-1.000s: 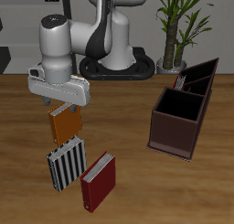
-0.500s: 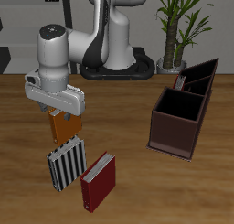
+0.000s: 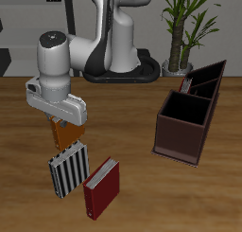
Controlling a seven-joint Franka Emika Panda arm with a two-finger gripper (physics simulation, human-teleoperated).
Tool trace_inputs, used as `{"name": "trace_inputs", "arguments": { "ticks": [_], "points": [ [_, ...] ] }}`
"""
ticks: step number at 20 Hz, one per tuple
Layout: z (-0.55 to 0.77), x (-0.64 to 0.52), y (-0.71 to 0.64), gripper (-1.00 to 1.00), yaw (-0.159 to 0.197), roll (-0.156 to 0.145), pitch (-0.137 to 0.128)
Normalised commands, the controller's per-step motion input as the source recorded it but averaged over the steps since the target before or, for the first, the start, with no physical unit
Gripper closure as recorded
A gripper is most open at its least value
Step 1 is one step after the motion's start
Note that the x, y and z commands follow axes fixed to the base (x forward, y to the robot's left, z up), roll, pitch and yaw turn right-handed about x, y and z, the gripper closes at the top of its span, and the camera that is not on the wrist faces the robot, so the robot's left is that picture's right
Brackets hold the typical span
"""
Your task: Place the right red book into the left desk caddy's front compartment and place the orange book into the left desk caddy's left compartment and place the striped book into the left desk caddy's left compartment
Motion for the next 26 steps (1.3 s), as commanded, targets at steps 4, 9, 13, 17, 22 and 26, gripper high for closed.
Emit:
{"name": "trace_inputs", "arguments": {
  "ticks": [4,9,13,17,22,26],
  "points": [
    [0.20,-0.13,0.05,1.00,-0.017,-0.032,-0.018],
    [0.39,-0.24,0.08,1.00,-0.032,-0.045,-0.030],
    [0.49,-0.37,0.29,1.00,-0.064,-0.038,-0.021],
    [0.37,-0.44,0.58,1.00,0.008,0.032,-0.033],
    [0.27,-0.43,0.51,1.00,0.072,0.017,-0.051],
    [0.22,-0.47,0.47,1.00,-0.013,0.027,0.009]
  ]
}}
